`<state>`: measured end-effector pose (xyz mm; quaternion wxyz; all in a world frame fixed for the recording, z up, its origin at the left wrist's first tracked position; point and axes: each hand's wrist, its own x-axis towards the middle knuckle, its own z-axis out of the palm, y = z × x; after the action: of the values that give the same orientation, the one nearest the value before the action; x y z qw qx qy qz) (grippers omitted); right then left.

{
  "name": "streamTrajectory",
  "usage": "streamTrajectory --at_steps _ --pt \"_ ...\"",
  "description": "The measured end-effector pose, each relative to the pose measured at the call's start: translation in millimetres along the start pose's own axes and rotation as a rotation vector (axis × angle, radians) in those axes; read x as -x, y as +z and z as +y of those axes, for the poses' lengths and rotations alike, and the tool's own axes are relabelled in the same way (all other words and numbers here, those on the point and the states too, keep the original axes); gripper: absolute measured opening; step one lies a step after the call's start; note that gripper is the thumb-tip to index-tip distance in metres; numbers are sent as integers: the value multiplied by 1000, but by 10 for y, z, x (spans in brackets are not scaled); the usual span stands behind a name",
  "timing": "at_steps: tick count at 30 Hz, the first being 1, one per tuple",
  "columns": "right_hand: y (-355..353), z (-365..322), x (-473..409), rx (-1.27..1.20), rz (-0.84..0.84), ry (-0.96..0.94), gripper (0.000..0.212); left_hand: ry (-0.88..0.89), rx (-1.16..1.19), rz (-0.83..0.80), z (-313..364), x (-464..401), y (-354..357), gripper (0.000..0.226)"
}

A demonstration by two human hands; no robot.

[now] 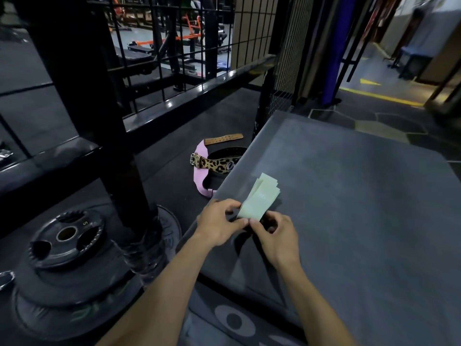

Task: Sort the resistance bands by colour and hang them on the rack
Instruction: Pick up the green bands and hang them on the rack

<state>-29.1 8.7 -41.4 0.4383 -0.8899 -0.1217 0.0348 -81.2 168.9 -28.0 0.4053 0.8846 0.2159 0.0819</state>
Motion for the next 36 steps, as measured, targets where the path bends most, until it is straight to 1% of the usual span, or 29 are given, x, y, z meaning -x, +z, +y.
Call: streamTrajectory --at_steps 3,8,10,12,13,15,19,22,24,26,28,31,33,36 --pt "26 -43 -6 -31 20 38 58 -24 -2 43 51 0 37 34" --pt "62 -49 -60 -93 46 111 59 -68 -34 65 54 -15 110 24" --pt "50 -84 -49 -99 57 118 51 -62 -31 67 53 -17 136 22" --pt "50 -96 -50 -94 62 108 32 -60 -5 74 68 -14 145 21" --pt "52 -91 -57 -85 66 98 27 -59 20 81 76 -13 142 15" --pt "50 -72 -68 -60 70 66 28 -60 58 85 74 -12 138 6" --pt "-8 -101 -73 -81 41 88 33 -52 101 96 85 -5 136 8" --pt "-45 -118 -72 -176 11 128 30 -69 117 116 127 22 137 6" --pt "-43 -109 -79 -268 27 138 29 -84 148 113 160 44 148 6" --pt "-44 -109 -90 -355 60 158 28 -94 197 94 204 73 154 13" --pt "-63 -135 -93 -415 82 176 31 -99 260 76 258 108 154 16" --pt "-86 -154 -79 -356 109 149 43 -122 363 55 346 204 171 13" --pt "-154 -181 -55 -251 133 91 41 -121 420 34 399 274 190 10" --pt "-357 -259 4 -154 139 11 30 -126 584 -21 513 422 156 5"
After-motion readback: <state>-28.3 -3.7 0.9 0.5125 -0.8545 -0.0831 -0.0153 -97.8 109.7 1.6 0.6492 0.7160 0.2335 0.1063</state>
